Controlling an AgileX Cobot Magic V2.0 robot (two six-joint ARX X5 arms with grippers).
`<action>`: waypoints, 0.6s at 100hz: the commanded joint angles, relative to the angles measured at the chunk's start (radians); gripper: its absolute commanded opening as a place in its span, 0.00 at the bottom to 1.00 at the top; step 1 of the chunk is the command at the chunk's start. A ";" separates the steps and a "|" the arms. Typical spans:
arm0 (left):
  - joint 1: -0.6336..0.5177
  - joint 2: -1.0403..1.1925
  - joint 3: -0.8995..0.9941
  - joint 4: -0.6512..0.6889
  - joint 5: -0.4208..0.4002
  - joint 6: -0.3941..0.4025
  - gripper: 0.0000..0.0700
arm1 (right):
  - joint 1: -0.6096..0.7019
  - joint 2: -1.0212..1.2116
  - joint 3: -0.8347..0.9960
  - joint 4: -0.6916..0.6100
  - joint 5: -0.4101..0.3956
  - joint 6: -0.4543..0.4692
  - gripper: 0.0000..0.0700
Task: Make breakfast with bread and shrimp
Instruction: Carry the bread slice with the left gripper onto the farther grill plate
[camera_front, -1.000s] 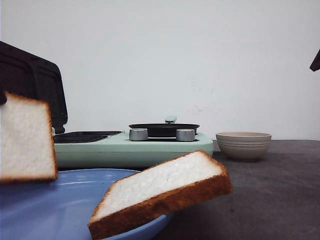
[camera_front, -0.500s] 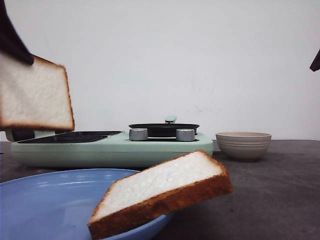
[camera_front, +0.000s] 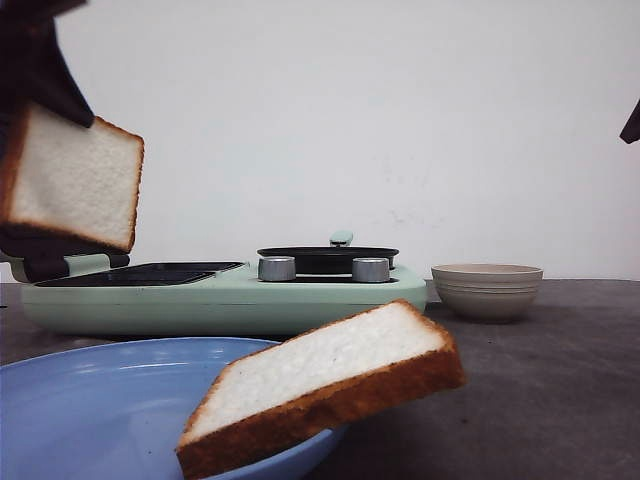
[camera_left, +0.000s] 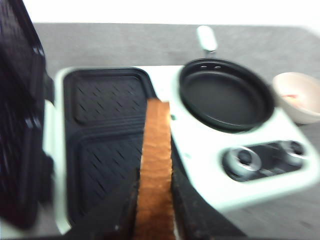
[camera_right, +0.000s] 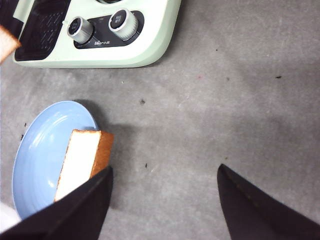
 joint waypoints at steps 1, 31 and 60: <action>-0.001 0.047 0.054 0.036 -0.023 0.100 0.00 | 0.004 0.006 0.015 0.009 -0.001 -0.016 0.59; 0.027 0.323 0.302 0.069 -0.048 0.263 0.00 | 0.004 0.006 0.015 0.005 -0.001 -0.024 0.59; 0.044 0.580 0.512 0.069 -0.076 0.387 0.00 | 0.004 0.006 0.015 0.005 0.003 -0.032 0.59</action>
